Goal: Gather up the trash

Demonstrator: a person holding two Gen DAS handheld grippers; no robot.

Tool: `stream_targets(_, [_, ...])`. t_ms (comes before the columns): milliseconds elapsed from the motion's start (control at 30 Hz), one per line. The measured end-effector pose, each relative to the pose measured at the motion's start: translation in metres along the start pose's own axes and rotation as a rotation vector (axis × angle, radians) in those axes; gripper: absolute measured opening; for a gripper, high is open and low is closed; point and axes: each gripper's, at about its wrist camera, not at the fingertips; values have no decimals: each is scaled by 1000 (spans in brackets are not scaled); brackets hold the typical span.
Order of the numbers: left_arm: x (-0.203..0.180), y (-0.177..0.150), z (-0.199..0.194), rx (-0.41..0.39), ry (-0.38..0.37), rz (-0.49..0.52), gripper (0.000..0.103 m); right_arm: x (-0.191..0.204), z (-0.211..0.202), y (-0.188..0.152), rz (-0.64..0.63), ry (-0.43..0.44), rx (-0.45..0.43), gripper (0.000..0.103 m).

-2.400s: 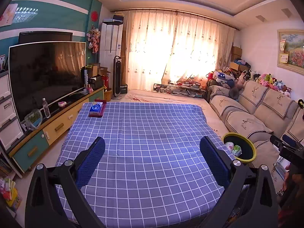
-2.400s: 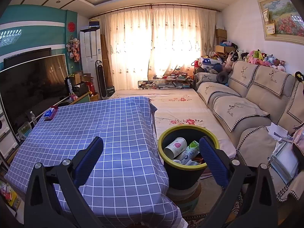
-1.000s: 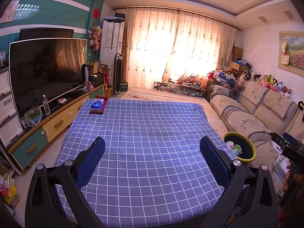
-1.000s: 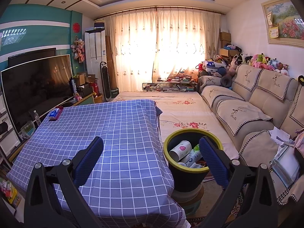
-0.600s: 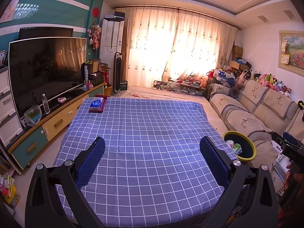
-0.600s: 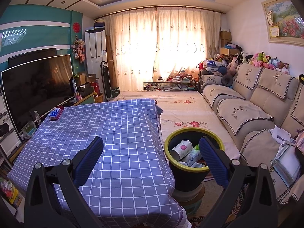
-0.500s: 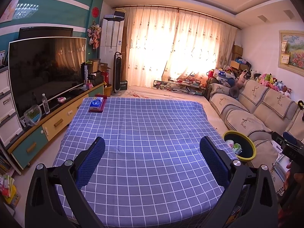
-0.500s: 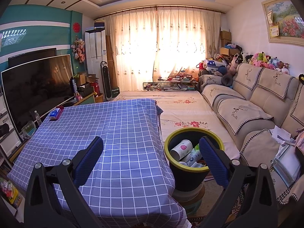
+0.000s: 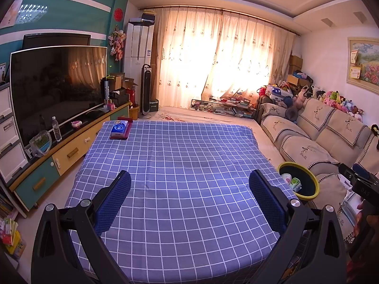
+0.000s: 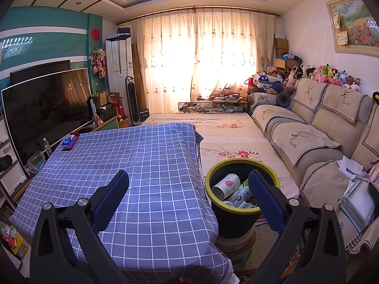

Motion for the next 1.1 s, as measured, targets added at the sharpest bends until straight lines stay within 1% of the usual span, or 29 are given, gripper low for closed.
stream_targets(200, [0, -1, 2, 3, 2, -1, 98, 0, 1, -1, 0, 2, 1, 96])
stream_targets(533, [4, -7, 15, 32, -1, -12, 98, 0, 2, -2, 2, 2, 3, 96])
stream_targets(633, [6, -9, 17, 6, -27, -21, 98, 1, 5, -6, 3, 3, 9, 96])
stream_targets(700, [6, -8, 21, 8, -13, -15, 98, 1, 7, -7, 1, 3, 13, 96])
stream_targets(933, [19, -8, 50, 66, 30, -16, 98, 8, 23, -10, -17, 2, 51, 96])
stream_targets(1033, [32, -5, 79, 127, 52, -13, 98, 18, 37, -5, -50, 18, 70, 96])
stream_targets(1100, [41, -4, 105, 164, 70, 5, 98, 28, 50, 2, -72, 58, 78, 96])
Point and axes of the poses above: each gripper's, at about its wrist camera, not at the fingertips, and z roughly the way its jaws point, x to its left, y to its top, and after that the axes turned 2 degrees about -x, right-handed
